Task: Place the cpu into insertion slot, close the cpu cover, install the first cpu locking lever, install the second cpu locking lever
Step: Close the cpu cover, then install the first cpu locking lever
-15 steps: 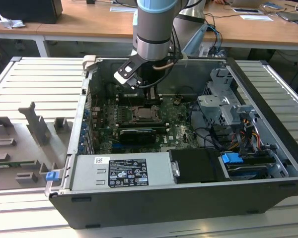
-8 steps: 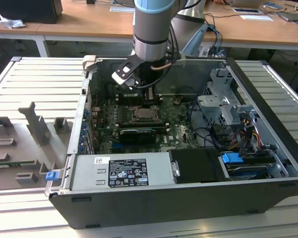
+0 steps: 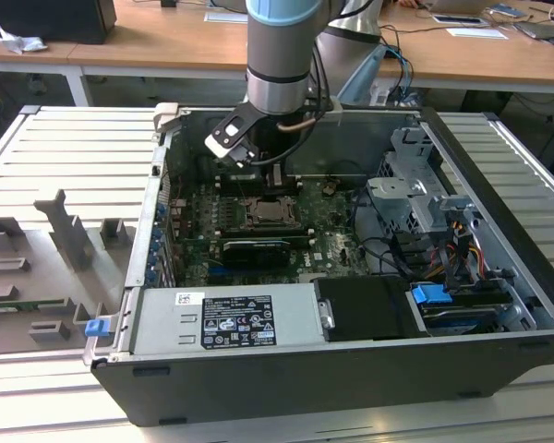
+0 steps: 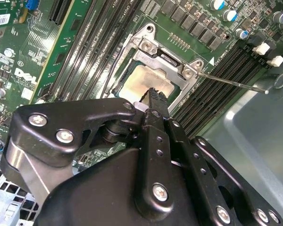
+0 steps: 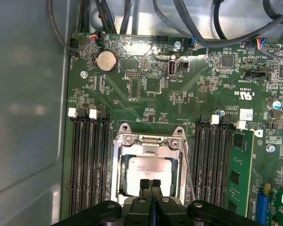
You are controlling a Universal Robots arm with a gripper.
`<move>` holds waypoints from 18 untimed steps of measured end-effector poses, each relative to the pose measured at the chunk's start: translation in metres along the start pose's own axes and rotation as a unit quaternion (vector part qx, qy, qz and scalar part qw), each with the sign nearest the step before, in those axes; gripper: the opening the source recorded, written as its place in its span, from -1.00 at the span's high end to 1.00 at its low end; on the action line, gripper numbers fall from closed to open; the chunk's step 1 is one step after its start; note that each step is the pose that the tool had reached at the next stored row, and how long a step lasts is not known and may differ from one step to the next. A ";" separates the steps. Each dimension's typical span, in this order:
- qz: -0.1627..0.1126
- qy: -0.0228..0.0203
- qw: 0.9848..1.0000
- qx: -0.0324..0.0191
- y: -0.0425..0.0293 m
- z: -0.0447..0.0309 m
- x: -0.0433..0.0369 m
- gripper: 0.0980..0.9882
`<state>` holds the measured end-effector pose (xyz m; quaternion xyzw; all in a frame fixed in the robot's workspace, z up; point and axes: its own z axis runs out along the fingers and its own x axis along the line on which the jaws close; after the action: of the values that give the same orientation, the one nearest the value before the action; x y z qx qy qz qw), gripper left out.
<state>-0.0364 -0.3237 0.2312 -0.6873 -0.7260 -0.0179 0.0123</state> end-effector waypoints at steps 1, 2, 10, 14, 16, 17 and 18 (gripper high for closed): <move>0.000 0.000 1.000 0.000 -0.0003 0.0001 0.0000 0.98; 0.000 0.000 1.000 0.000 -0.0006 0.0002 0.0000 0.98; -0.002 0.000 1.000 0.000 -0.0037 0.0023 0.0000 0.98; -0.002 0.000 1.000 0.000 -0.0036 -0.0095 0.0005 0.98; -0.002 0.000 1.000 0.000 -0.0036 -0.0187 0.0009 0.98; -0.002 0.000 1.000 0.000 -0.0035 -0.0251 0.0012 0.98; -0.002 0.000 1.000 0.000 -0.0034 -0.0319 0.0015 0.98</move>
<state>-0.0401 -0.3238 0.2631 -0.6861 -0.7272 -0.0182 0.0125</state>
